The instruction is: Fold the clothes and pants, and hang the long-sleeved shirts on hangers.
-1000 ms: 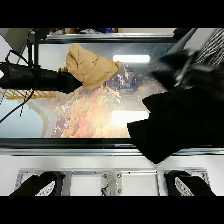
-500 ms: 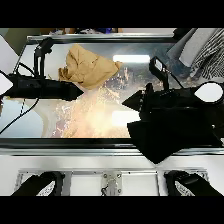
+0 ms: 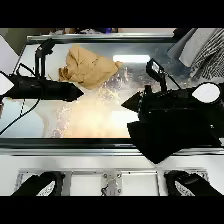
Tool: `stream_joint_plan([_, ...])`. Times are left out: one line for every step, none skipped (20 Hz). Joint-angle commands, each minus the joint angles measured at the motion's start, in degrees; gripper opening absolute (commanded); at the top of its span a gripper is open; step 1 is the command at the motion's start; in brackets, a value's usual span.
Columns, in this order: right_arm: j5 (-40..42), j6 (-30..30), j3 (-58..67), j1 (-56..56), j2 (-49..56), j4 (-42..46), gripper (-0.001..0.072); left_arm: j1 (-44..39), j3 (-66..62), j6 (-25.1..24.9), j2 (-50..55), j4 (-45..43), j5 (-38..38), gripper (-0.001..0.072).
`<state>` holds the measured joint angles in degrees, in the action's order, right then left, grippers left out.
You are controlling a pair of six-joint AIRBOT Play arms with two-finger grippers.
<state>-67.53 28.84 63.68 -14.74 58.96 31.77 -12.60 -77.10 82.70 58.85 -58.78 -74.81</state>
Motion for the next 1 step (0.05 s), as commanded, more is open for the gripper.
stream_joint_plan([0.00, 0.07, -0.02, -0.04, 0.02, -0.04, 0.0021, 0.04, 0.02, 0.04, -0.04, -0.02, 0.02, 0.0018])
